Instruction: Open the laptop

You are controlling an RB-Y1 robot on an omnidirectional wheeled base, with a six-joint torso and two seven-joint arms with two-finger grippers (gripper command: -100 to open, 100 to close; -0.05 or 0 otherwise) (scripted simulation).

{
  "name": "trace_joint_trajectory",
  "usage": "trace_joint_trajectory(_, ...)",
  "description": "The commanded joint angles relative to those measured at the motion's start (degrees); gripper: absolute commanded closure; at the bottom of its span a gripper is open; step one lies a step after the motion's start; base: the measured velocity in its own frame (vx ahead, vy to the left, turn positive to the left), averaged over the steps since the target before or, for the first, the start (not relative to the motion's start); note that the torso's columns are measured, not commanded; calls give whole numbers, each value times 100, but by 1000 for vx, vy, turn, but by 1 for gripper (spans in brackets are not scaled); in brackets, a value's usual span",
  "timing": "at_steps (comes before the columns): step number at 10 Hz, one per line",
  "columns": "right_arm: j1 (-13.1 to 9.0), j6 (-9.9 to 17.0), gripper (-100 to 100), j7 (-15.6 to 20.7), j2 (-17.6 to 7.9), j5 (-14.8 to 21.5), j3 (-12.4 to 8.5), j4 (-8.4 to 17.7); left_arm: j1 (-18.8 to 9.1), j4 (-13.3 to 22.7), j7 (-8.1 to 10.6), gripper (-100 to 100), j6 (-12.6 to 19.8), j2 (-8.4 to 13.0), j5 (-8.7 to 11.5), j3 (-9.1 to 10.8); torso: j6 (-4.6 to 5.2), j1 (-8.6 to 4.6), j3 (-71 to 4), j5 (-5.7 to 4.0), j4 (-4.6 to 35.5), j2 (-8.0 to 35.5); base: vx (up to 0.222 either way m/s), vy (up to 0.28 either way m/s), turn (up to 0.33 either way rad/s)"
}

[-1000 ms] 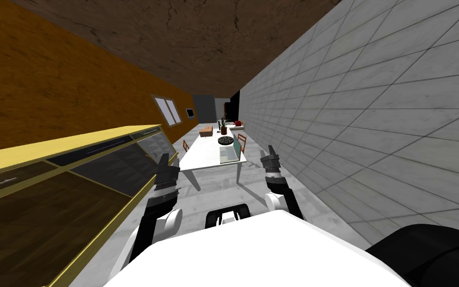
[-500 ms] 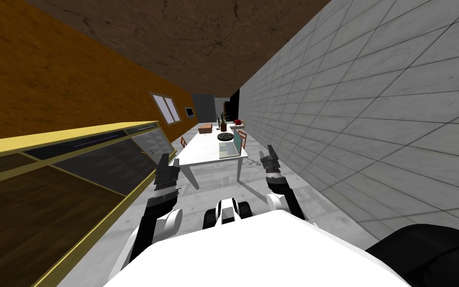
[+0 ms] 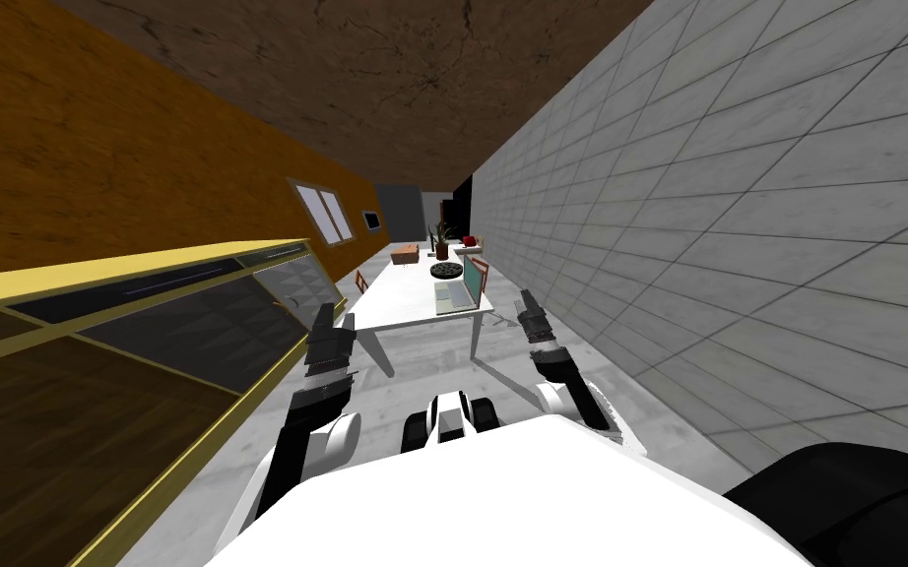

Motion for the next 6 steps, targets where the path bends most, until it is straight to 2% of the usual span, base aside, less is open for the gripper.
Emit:
trace_joint_trajectory(1, 0, 60, -100, 309, -323, 414, -171, 122, 0, 0, 0, 0, 0, 0, 0, 0, 0, -1, 2, 0, 1, 4, 59, 77, -56)
trace_joint_trajectory(6, -38, 213, -100, 962, -958, 1292, -555, 392, 0, 0, 0, 0, 0, 0, 0, 0, 0, -6, 1, -2, 0, 2, 56, 85, -74)
